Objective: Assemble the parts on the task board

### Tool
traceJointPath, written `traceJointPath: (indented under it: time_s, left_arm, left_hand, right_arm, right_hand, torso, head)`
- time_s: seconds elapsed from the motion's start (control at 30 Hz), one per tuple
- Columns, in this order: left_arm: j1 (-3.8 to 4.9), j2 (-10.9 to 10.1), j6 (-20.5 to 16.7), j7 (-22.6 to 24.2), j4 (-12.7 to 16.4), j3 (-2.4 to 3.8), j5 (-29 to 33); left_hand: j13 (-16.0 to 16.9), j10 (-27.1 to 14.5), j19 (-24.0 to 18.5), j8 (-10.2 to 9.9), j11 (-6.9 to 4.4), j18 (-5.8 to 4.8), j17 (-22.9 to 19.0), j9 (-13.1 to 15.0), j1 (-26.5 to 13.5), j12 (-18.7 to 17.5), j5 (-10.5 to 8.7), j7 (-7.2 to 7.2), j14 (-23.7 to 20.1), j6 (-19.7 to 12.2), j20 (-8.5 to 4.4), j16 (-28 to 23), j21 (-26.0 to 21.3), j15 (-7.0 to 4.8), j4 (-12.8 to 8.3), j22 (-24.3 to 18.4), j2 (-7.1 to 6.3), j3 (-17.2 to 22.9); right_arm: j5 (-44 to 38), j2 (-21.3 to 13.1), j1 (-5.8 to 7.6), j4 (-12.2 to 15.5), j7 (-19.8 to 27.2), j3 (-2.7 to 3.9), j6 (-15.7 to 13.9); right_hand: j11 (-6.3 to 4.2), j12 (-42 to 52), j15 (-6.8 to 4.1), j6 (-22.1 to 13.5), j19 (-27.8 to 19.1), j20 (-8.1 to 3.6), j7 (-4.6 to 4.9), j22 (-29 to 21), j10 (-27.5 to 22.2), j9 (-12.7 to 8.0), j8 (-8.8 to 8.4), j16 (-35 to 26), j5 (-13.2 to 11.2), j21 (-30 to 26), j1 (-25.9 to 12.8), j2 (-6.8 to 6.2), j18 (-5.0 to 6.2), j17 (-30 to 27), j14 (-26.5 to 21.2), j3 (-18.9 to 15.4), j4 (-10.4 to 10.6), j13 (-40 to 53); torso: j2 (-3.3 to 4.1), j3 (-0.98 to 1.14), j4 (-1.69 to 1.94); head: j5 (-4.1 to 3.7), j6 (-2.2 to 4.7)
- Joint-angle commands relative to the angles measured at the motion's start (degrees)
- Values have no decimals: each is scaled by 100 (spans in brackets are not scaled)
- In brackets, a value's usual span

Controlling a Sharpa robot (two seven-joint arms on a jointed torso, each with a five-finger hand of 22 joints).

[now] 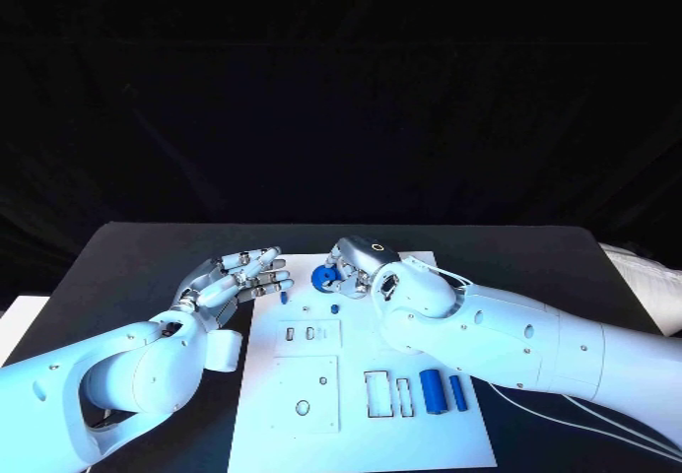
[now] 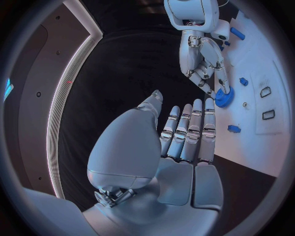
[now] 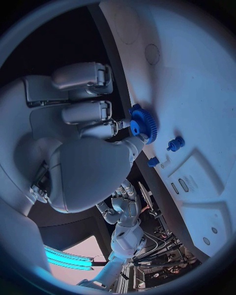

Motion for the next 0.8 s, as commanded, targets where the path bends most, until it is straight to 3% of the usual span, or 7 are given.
traceJointPath:
  time_s: [0.03,0.17,0.27,0.33,0.43,0.67,0.8]
  left_arm:
    - [6,13,119,59,14,5,11]
    - [6,11,120,57,16,5,11]
    - [6,7,120,54,18,5,11]
    - [6,5,118,53,19,5,11]
    - [6,4,117,49,20,5,11]
    - [6,9,120,45,29,5,11]
    - [6,1,119,46,26,5,10]
  left_hand:
    - [-3,-34,27,-26,-8,54,-7,-5,25,-12,-27,168,-2,-14,-1,-34,-31,26,-26,-10,34,-6]
    - [-3,-34,27,-26,-8,54,-7,-5,25,-12,-27,168,-2,-14,-1,-34,-31,26,-26,-10,34,-6]
    - [-3,-34,27,-26,-8,54,-7,-5,25,-12,-27,168,-2,-14,-1,-34,-31,26,-26,-10,34,-6]
    - [-3,-34,27,-26,-8,54,-7,-5,25,-12,-27,168,-2,-14,-1,-34,-31,26,-26,-10,34,-6]
    - [-3,-34,27,-26,-8,54,-7,-5,25,-12,-27,168,-2,-14,-1,-34,-31,26,-26,-10,34,-6]
    - [-3,-35,30,-26,-6,54,-8,-5,25,-12,-27,170,-1,-14,-1,-36,-36,26,-37,-11,38,-2]
    - [-3,-35,30,-26,-6,54,-8,-5,25,-12,-27,170,-1,-14,-1,-36,-36,26,-37,-11,38,-2]
  right_arm:
    - [-49,17,-4,0,-128,-1,-18]
    - [-61,18,-4,-11,-142,-1,32]
    - [-52,13,-4,-11,-123,-1,88]
    - [-32,12,-4,-12,-103,-1,121]
    - [-11,15,-4,-16,-78,-1,143]
    - [155,13,-4,-38,-58,-2,257]
    - [254,-49,-24,13,44,-1,-127]
  right_hand:
    - [38,-48,50,-76,218,56,6,954,-17,-12,-58,-35,-32,-25,-80,-25,-36,666,409,26,8,438]
    - [61,-103,72,-150,200,82,26,929,-46,-9,-91,-51,-63,-38,-171,-117,-30,644,404,3,31,406]
    - [80,-160,91,-265,189,102,40,914,-74,-11,-106,-62,63,-45,-341,-301,-27,630,401,-140,95,371]
    - [93,-207,103,-351,179,116,49,901,-96,-11,-107,-77,75,-53,-516,-433,-23,609,396,-332,221,342]
    - [110,-227,118,-435,174,133,66,893,-104,-1,-99,-84,118,-59,-603,-499,-21,605,396,-671,445,334]
    - [112,-192,123,-414,195,142,64,920,-83,19,-79,-70,246,-50,-688,-383,-27,637,405,-1028,620,366]
    - [97,-147,111,-355,217,135,46,951,-58,30,-67,-53,440,-38,-708,-246,-34,668,413,-1034,606,400]
  torso:
    - [-2,-1,2]
    - [1,-4,2]
    - [2,-2,0]
    - [4,0,-4]
    - [1,-2,-5]
    - [1,-3,-1]
    - [1,2,-2]
  head:
    - [-10,-6]
    - [-12,-9]
    - [-13,-14]
    - [-11,-10]
    - [-16,-5]
    - [-13,0]
    - [-18,11]
